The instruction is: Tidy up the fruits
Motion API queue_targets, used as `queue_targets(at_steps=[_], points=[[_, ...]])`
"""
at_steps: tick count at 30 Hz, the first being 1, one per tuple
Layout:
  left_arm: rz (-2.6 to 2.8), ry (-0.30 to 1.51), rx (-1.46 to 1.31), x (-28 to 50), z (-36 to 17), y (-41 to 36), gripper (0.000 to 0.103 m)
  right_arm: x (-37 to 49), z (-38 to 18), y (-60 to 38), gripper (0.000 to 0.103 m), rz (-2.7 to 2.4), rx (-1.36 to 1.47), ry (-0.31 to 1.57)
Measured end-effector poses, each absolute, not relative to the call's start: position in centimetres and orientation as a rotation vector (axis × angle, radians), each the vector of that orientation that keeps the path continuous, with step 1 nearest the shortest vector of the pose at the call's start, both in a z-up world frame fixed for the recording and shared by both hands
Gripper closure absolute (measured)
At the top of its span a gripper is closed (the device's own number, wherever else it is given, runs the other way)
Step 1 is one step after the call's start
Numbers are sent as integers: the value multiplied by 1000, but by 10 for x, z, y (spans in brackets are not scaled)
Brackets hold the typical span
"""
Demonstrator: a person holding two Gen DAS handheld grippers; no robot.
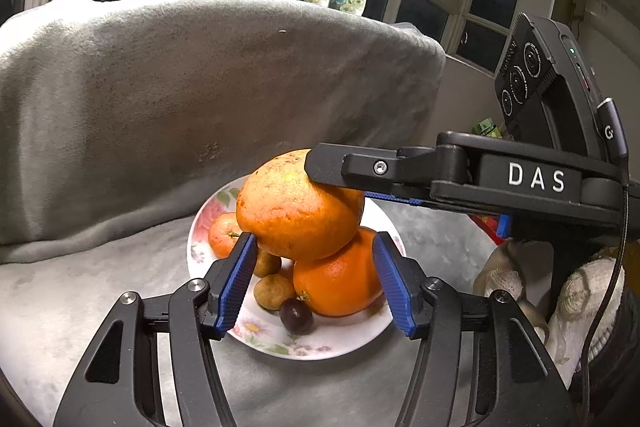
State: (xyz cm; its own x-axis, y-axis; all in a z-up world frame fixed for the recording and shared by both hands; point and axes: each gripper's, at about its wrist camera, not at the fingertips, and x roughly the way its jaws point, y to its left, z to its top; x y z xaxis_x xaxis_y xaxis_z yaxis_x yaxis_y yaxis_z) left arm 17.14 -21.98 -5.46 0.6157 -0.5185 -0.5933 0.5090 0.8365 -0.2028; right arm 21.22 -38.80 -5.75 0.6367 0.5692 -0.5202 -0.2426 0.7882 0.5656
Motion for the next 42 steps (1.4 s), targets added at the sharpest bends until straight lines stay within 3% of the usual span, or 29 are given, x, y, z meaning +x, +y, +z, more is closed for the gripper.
queue_targets(at_steps=[3,5,25,28,30,33,36,39,42], points=[[-594,690,-16,172,-56,-219,44,213,-58,-387,50,481,469,750],[-606,686,-10,170,-55,-219,50,212,-57,-384,51,491,458,752],[-594,684,-6,152,-50,-206,47,191,-48,-393,50,425,417,727],[-591,685,-9,148,-48,-201,44,183,-44,-390,40,408,381,717],[-587,684,-15,145,-48,-197,38,178,-42,-390,27,397,370,704],[-582,687,-20,139,-48,-192,35,170,-38,-388,27,380,345,683],[-571,684,-27,133,-45,-185,31,160,-33,-383,17,360,298,666],[-549,683,-35,126,-42,-177,23,147,-26,-377,16,342,252,635],[-525,687,-45,118,-39,-169,22,134,-21,-374,15,327,217,613]])
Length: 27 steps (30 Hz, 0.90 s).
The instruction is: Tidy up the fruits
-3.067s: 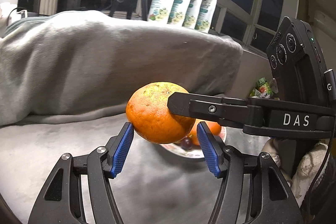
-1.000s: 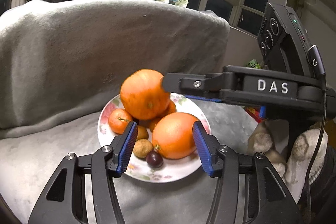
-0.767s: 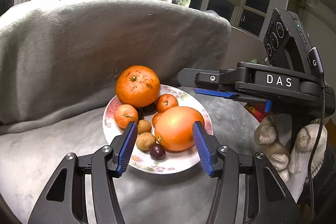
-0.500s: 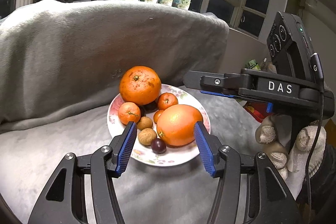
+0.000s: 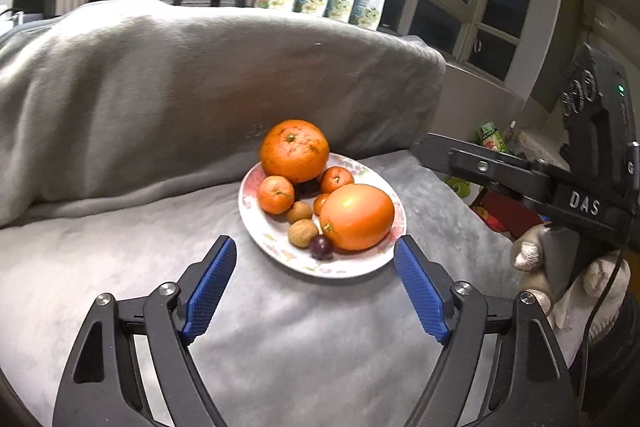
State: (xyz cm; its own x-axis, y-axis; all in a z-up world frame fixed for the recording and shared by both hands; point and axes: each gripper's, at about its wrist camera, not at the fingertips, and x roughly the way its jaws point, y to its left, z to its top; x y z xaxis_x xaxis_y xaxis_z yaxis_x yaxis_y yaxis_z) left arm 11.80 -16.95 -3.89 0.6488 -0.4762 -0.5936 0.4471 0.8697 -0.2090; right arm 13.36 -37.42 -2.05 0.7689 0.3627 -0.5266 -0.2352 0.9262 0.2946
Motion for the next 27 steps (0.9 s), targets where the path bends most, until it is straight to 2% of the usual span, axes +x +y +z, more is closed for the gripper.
queue_targets(at_steps=[4,14,27], points=[[-492,673,-37,102,-34,-162,22,111,-15,-371,2,290,175,567],[-451,634,-43,71,-22,-151,21,68,-10,-367,0,214,110,501],[-416,624,-39,64,-18,-145,21,57,-10,-368,0,182,100,500]])
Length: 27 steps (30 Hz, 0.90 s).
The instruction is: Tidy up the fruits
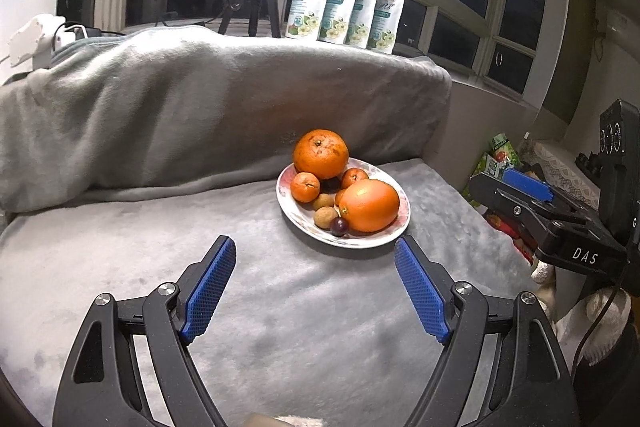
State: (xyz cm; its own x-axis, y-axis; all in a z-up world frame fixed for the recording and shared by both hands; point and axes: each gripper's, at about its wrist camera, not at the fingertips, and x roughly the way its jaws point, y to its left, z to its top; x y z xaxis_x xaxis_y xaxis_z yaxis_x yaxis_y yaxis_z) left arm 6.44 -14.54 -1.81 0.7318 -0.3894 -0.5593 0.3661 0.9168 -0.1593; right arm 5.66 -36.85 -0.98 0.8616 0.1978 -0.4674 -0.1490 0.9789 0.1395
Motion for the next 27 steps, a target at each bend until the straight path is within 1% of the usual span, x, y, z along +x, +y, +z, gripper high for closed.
queue_targets(at_steps=[27], points=[[-377,606,-8,56,-13,-148,21,54,-11,-363,0,180,77,512]])
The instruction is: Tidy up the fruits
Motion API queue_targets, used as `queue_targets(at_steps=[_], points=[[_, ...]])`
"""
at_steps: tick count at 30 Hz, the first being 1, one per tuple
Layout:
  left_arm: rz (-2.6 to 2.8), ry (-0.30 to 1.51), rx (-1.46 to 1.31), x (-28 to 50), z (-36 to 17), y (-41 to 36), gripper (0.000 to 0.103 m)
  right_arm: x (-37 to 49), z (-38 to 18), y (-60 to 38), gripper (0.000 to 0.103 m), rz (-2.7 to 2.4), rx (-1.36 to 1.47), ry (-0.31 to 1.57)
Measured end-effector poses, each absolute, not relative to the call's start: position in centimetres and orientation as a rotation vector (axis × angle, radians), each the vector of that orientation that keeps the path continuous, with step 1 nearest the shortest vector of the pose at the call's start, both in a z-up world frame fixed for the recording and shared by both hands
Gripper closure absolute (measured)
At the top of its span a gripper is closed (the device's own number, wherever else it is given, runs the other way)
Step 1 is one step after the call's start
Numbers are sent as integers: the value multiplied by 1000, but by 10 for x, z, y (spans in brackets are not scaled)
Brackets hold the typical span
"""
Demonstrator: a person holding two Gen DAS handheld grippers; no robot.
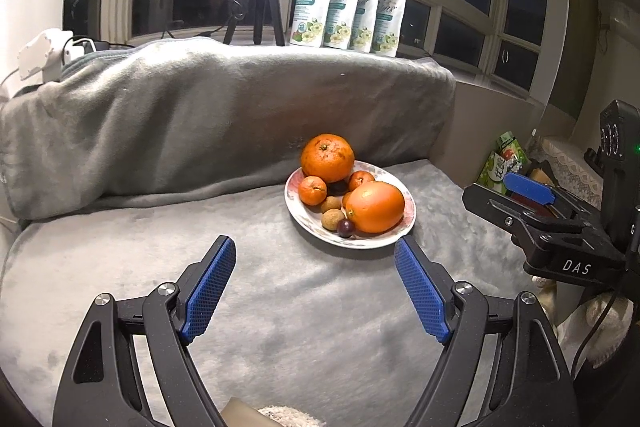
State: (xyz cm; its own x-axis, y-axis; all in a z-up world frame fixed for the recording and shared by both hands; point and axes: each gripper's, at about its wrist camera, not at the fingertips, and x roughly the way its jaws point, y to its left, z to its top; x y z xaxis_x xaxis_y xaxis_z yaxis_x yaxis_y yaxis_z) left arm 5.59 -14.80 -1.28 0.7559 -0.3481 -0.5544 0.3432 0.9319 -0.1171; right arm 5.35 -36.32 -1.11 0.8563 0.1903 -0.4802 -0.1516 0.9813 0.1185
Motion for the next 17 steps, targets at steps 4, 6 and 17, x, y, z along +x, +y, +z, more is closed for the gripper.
queue_targets(at_steps=[4,6,17], points=[[-371,602,-5,55,-12,-149,21,54,-11,-364,0,179,78,513],[-368,599,-4,55,-12,-149,21,54,-11,-364,0,176,78,515],[-377,591,-3,53,-11,-149,21,52,-13,-363,0,167,76,522]])
